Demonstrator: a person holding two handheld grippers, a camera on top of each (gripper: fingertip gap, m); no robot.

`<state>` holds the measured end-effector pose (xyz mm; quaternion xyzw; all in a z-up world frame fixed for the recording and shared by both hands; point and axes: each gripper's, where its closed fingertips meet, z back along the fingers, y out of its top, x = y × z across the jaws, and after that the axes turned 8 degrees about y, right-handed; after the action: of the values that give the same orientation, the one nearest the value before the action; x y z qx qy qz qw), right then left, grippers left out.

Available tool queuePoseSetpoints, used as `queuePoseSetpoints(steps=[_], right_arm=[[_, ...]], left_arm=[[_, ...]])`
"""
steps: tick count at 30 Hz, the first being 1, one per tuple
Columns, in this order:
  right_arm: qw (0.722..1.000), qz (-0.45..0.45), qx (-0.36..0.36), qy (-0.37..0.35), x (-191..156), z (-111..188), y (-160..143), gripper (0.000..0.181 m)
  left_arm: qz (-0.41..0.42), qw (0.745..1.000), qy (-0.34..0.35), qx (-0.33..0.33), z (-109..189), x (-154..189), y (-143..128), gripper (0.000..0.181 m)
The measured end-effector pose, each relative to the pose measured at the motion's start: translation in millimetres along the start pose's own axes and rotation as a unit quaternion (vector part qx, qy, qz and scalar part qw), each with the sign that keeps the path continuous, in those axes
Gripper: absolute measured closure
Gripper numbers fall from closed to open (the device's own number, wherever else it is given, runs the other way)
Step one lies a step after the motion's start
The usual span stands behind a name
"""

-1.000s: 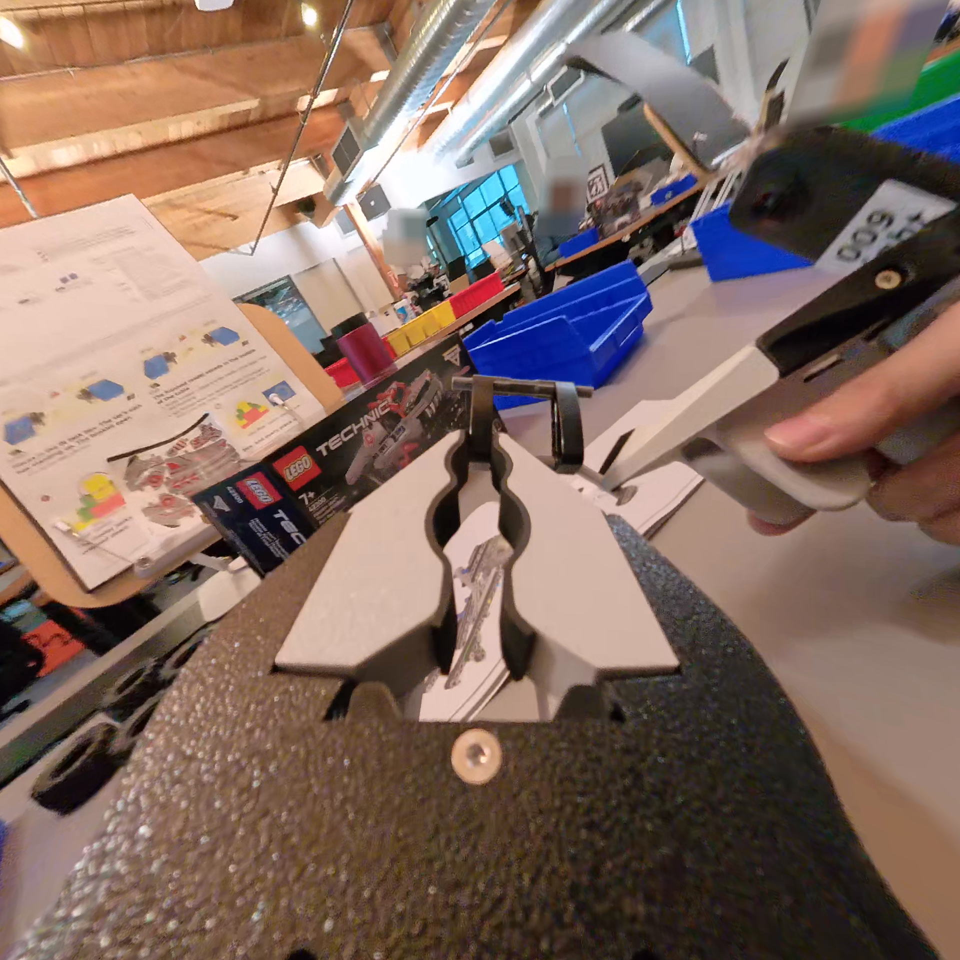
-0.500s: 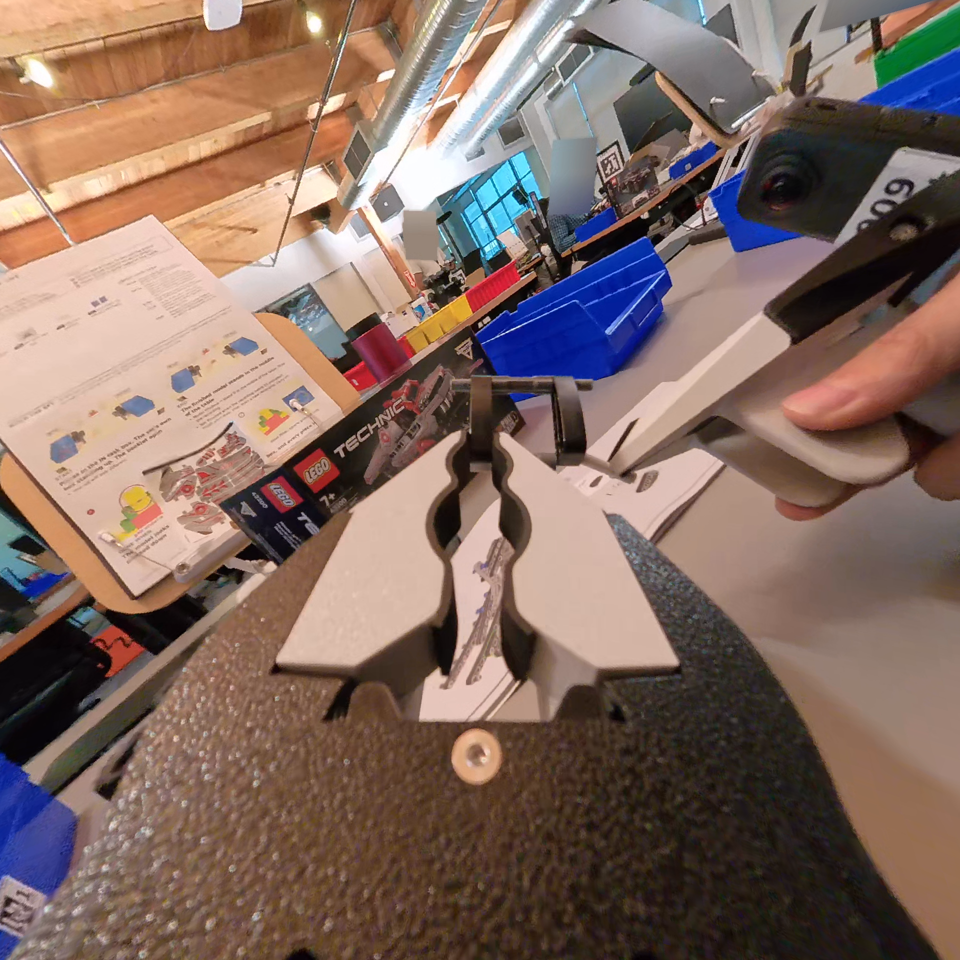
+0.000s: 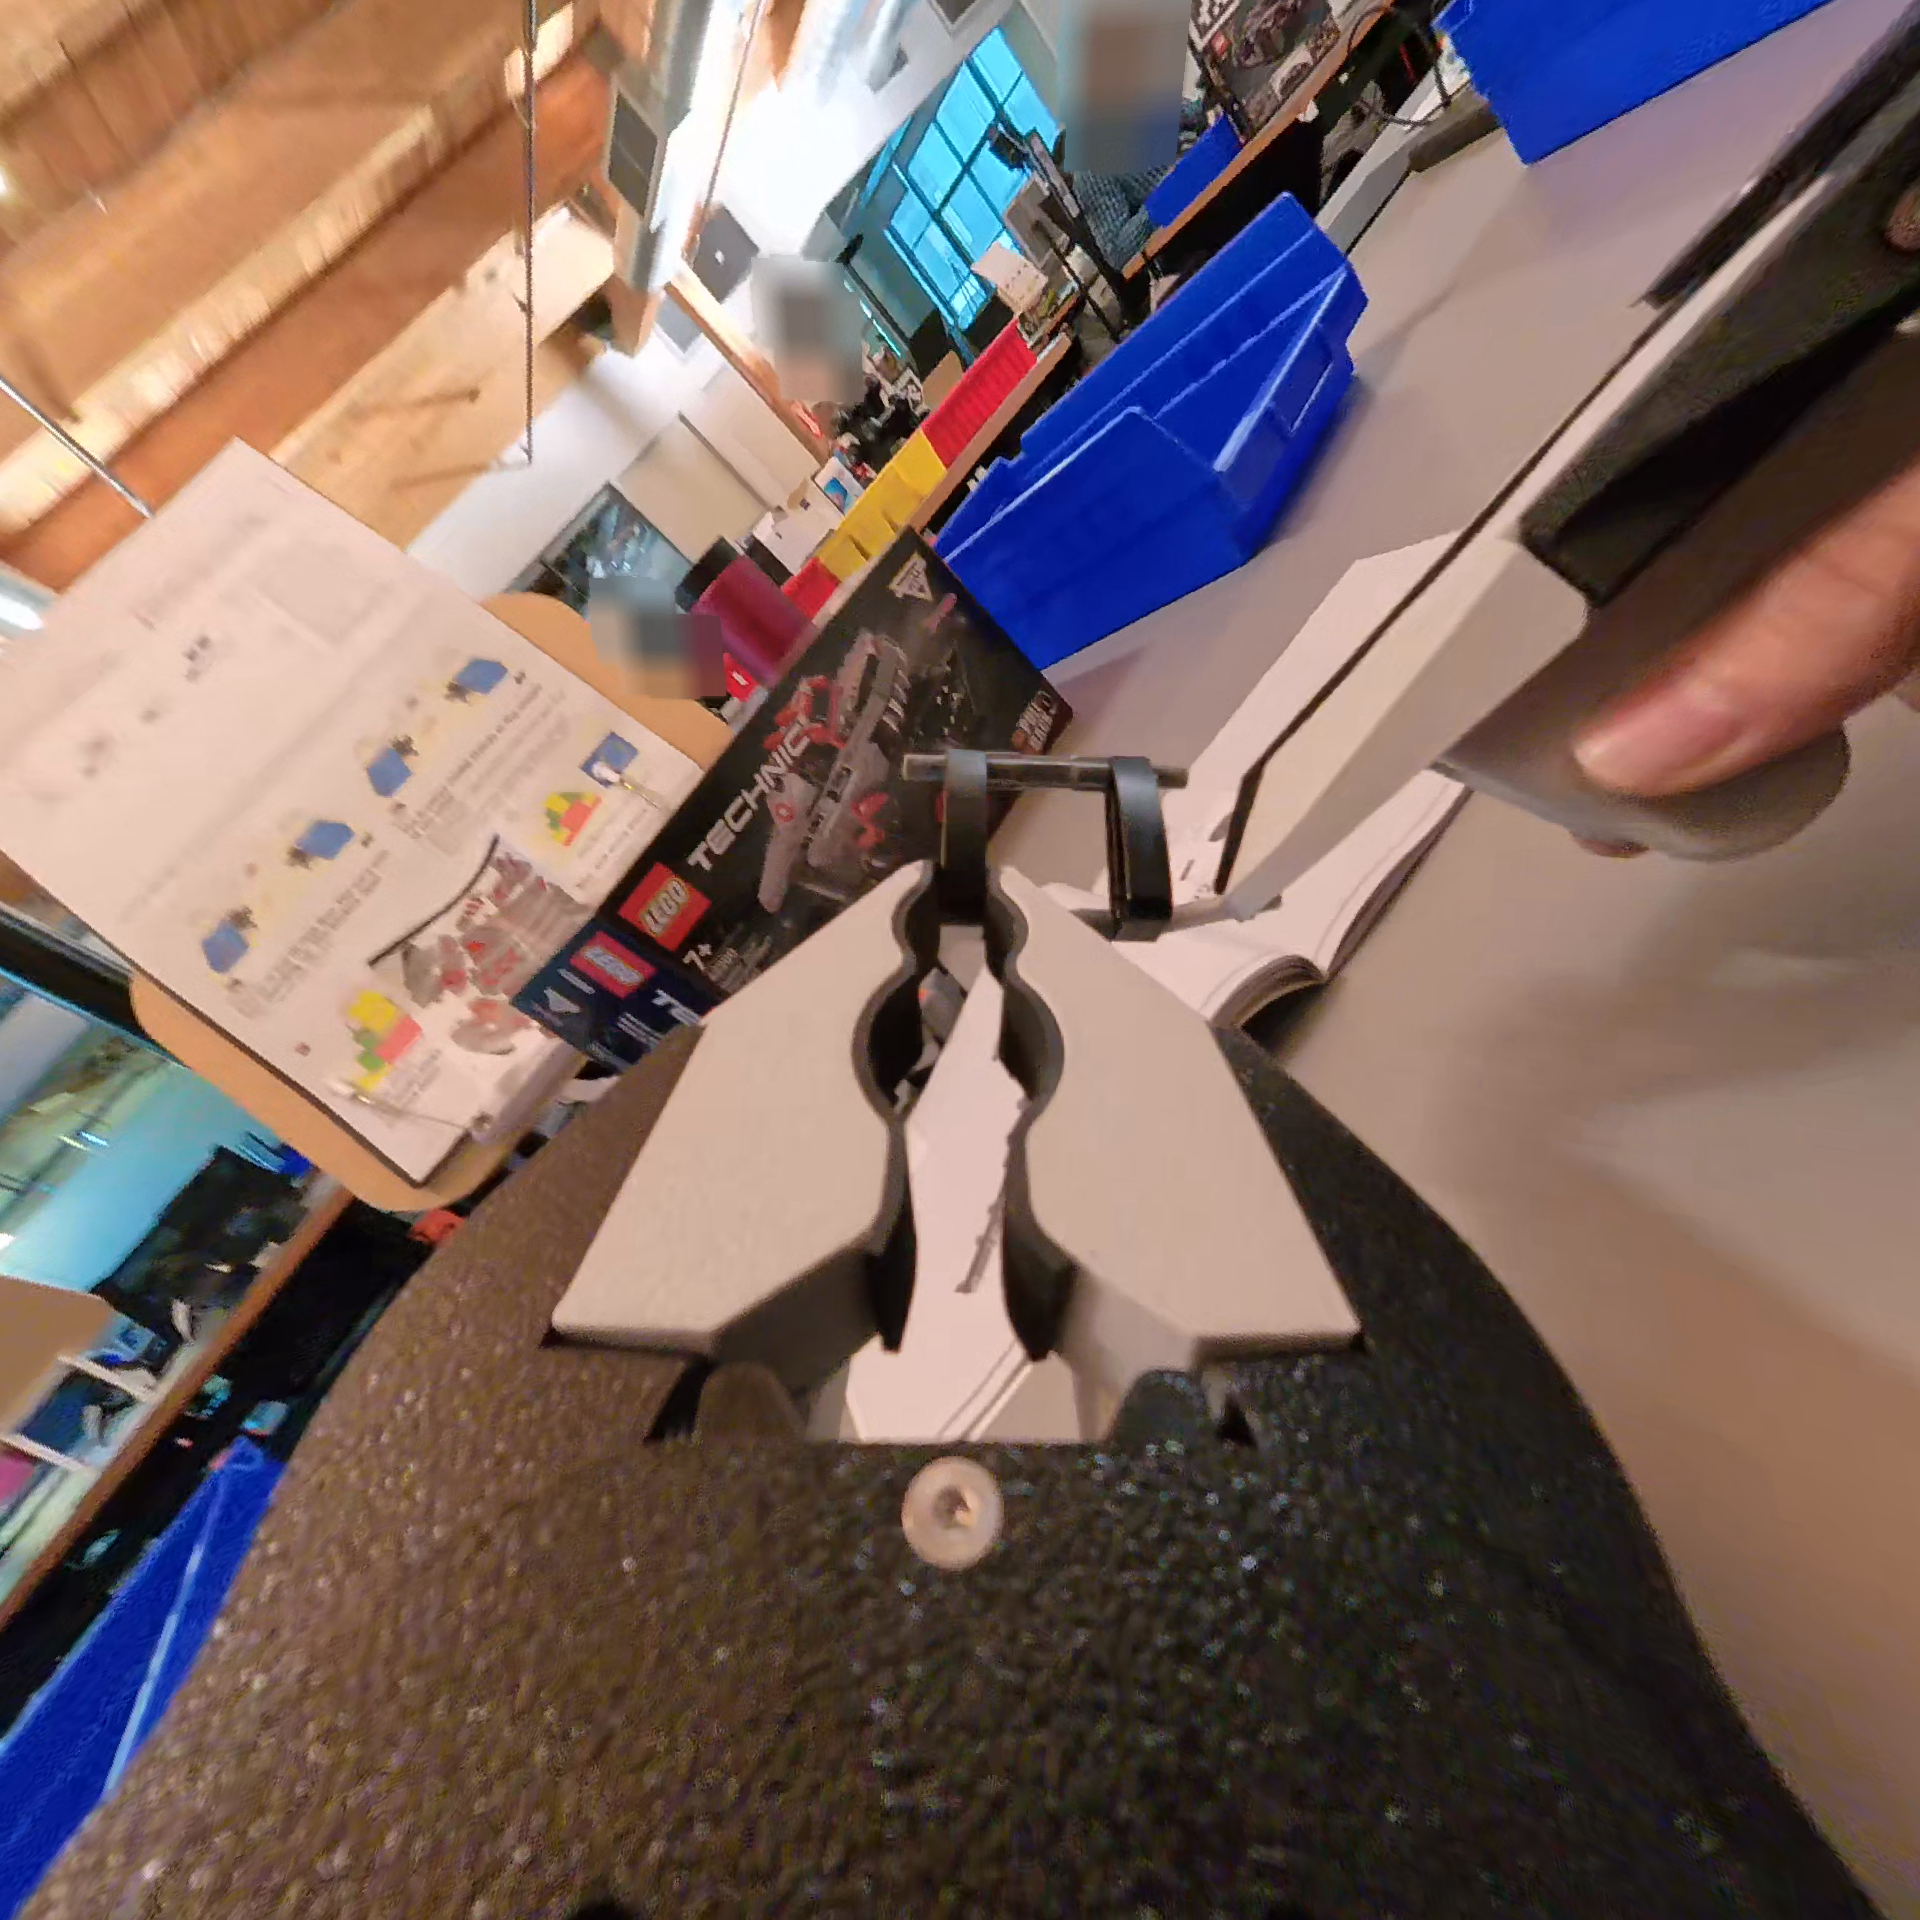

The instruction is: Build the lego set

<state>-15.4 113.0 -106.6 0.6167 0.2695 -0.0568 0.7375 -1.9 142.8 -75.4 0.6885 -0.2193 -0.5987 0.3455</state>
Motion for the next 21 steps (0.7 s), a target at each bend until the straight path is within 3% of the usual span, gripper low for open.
queuePoseSetpoints(steps=[5,9,14,21], right_arm=[[1.0,-0.012,0.007,0.014,-2,1,2,0.179],[0.996,-0.07,0.032,0.051,-5,3,5,0.179],[0.982,-0.142,0.086,0.093,-7,5,13,0.18],[0.996,0.022,0.091,-0.012,-14,6,29,0.179]], left_arm=[[0.082,0.996,-0.017,-0.014,0,-1,-4,0.175],[0.076,0.997,-0.013,0.014,2,-2,0,0.175],[0.156,0.987,-0.022,0.029,2,-6,-1,0.175],[0.321,0.947,-0.004,0.014,0,-15,-1,0.175]])
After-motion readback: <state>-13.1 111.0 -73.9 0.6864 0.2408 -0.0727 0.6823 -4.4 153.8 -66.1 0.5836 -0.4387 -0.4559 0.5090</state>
